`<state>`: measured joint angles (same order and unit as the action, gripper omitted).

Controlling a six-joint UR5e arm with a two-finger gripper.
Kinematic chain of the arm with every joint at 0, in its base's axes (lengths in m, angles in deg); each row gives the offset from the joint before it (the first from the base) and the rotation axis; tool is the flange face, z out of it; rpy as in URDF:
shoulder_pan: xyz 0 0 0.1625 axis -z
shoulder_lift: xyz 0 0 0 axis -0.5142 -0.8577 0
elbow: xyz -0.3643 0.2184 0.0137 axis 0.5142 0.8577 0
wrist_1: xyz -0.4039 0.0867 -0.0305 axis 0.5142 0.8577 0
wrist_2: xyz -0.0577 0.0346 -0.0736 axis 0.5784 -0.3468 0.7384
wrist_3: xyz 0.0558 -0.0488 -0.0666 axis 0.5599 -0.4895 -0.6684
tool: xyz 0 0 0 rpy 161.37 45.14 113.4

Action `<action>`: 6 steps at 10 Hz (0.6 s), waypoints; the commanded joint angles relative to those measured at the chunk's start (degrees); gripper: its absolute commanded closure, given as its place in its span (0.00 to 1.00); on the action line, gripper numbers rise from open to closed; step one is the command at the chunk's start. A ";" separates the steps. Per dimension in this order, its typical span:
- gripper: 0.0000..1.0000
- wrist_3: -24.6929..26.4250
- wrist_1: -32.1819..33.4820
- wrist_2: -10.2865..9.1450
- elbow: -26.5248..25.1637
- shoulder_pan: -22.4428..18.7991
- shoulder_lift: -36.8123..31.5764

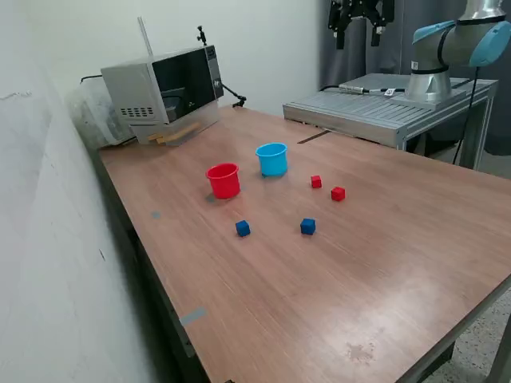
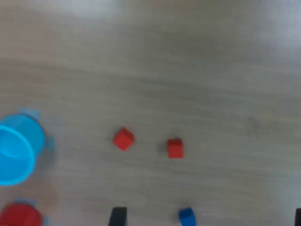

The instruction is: Place red objects in the red bin, and blue objects in the blue bin.

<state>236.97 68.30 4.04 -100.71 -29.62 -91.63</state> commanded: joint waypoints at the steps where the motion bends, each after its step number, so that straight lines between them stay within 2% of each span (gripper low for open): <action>1: 0.00 -0.01 10.31 -2.35 1.11 -4.12 9.17; 3: 0.00 -0.09 13.59 -1.74 0.49 -6.67 15.84; 5: 0.00 -2.81 13.60 -0.86 1.54 -6.68 21.39; 6: 0.00 -4.47 13.34 0.28 3.63 -6.68 24.37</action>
<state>235.37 80.41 2.78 -99.46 -35.40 -74.93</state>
